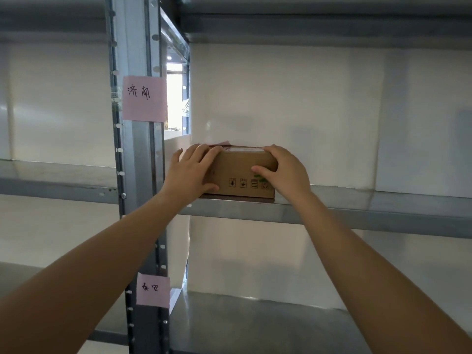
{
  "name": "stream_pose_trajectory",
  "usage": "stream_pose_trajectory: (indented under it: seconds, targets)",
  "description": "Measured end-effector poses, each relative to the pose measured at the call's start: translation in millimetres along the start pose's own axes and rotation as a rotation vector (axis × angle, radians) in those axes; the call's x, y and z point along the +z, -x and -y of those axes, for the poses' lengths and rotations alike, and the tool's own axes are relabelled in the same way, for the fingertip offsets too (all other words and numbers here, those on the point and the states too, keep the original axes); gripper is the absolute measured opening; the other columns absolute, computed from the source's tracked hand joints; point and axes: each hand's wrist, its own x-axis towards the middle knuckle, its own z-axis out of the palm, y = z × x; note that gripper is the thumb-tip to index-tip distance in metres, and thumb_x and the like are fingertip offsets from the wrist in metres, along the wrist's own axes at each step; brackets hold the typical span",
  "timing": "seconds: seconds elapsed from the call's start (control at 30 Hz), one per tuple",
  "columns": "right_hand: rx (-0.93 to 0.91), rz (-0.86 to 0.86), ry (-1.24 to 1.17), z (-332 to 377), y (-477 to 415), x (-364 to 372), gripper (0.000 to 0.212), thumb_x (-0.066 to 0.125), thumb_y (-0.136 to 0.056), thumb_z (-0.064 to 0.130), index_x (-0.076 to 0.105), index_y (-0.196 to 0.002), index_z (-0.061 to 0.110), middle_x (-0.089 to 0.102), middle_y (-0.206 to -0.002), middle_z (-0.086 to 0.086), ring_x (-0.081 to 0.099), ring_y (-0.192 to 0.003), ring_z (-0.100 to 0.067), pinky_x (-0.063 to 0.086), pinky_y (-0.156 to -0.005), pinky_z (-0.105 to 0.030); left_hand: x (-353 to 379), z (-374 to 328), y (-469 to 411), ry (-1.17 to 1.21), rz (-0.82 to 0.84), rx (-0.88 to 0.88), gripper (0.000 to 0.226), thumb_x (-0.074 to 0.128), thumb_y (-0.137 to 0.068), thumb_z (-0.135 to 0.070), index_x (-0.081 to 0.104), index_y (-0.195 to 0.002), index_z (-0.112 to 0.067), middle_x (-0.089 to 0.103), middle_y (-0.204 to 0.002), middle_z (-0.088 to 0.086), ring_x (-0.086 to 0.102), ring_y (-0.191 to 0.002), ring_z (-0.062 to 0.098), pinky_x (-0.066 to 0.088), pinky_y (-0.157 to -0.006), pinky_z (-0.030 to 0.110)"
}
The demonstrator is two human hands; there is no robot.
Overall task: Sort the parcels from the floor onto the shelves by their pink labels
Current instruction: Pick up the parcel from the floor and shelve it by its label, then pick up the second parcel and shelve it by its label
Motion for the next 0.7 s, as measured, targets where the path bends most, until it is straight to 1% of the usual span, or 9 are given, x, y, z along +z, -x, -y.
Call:
stream_pose_trajectory:
  seconds: [0.07, 0.17, 0.3, 0.37, 0.47, 0.6, 0.7]
  targets:
    - [-0.004, -0.005, -0.007, -2, 2, 2, 0.058, 0.063, -0.082, 0.045, 0.045, -0.132, 0.024, 0.052, -0.136, 0.003, 0.049, -0.121, -0.021, 0.042, -0.098, -0.047, 1, 0, -1, 0.019, 0.003, -0.008, 0.085, 0.065, -0.076, -0.049, 0.024, -0.144, -0.019, 0.037, -0.145, 0.008, 0.03, -0.134, 0.028, 0.018, -0.111, 0.051]
    - [0.001, 0.009, -0.166, -6, 5, 0, 0.063, 0.062, -0.083, 0.042, 0.037, -0.139, 0.027, 0.041, -0.147, 0.005, 0.04, -0.131, -0.018, 0.035, -0.107, -0.045, -4, 0, -5, 0.094, -0.015, -0.078, 0.08, 0.051, -0.083, -0.056, 0.018, -0.146, -0.02, 0.032, -0.15, 0.006, 0.025, -0.139, 0.026, 0.011, -0.115, 0.049]
    - [-0.039, -0.066, -0.083, -15, 10, -11, 0.063, 0.055, -0.087, 0.045, 0.032, -0.143, 0.028, 0.033, -0.152, 0.002, 0.03, -0.139, -0.016, 0.025, -0.112, -0.043, -7, -1, -12, 0.085, -0.031, -0.18, 0.074, 0.035, -0.088, -0.059, 0.012, -0.148, -0.021, 0.017, -0.156, 0.005, 0.009, -0.144, 0.024, 0.003, -0.116, 0.047]
    - [-0.033, -0.101, -0.071, -24, 12, -20, 0.059, 0.05, -0.09, 0.046, 0.03, -0.143, 0.029, 0.032, -0.153, 0.002, 0.027, -0.14, -0.016, 0.024, -0.114, -0.044, -7, -4, -15, 0.067, -0.04, -0.204, 0.075, 0.03, -0.088, -0.062, 0.011, -0.148, -0.021, 0.012, -0.157, 0.005, 0.004, -0.145, 0.024, 0.0, -0.115, 0.047]
    - [-0.02, -0.148, -0.006, -38, 20, -37, 0.057, 0.046, -0.092, 0.045, 0.028, -0.144, 0.03, 0.028, -0.155, 0.0, 0.023, -0.142, -0.019, 0.021, -0.115, -0.046, -7, -14, -20, 0.075, -0.079, -0.181, 0.081, 0.022, -0.081, -0.067, 0.014, -0.147, -0.02, 0.011, -0.157, 0.005, 0.004, -0.145, 0.024, -0.002, -0.114, 0.046]
    - [0.026, -0.218, 0.07, -58, 38, -65, 0.059, 0.048, -0.092, 0.044, 0.027, -0.144, 0.027, 0.025, -0.156, -0.002, 0.021, -0.143, -0.02, 0.017, -0.114, -0.045, -4, -38, -24, 0.083, -0.121, -0.132, 0.085, 0.019, -0.079, -0.069, 0.021, -0.146, -0.017, 0.016, -0.156, 0.007, 0.009, -0.144, 0.025, 0.001, -0.114, 0.047]
    - [0.075, -0.236, 0.131, -72, 56, -90, 0.061, 0.048, -0.09, 0.046, 0.027, -0.145, 0.027, 0.025, -0.155, -0.002, 0.021, -0.143, -0.02, 0.019, -0.114, -0.045, -1, -65, -29, 0.097, -0.104, -0.095, 0.084, 0.019, -0.08, -0.069, 0.019, -0.147, -0.017, 0.013, -0.157, 0.008, 0.007, -0.144, 0.026, 0.001, -0.114, 0.048]
